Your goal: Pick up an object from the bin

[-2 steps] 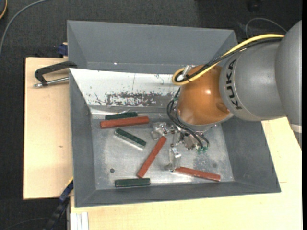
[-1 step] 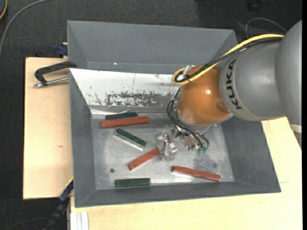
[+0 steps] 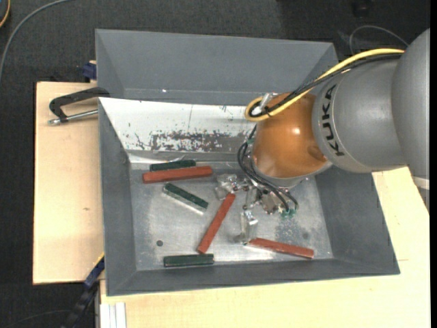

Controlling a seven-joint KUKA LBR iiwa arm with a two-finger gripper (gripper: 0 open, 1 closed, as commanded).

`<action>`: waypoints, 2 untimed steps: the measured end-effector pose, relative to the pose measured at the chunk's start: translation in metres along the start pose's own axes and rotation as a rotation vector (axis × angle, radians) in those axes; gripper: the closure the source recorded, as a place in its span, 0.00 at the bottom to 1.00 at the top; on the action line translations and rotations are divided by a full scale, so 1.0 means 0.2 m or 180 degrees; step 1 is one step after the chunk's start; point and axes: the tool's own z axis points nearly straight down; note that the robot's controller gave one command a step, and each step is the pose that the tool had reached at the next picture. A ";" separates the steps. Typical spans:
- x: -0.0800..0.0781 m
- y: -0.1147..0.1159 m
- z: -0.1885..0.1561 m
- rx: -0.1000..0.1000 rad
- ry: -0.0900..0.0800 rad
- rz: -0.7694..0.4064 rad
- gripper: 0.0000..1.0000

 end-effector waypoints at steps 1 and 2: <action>-0.09 0.03 0.06 0.0005 -0.0018 -0.0164 0.00; -0.09 0.03 0.06 0.0005 -0.0015 -0.0164 1.00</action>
Offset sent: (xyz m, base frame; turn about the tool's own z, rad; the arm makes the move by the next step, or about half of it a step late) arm 0.0135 0.0102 -0.0127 -0.0529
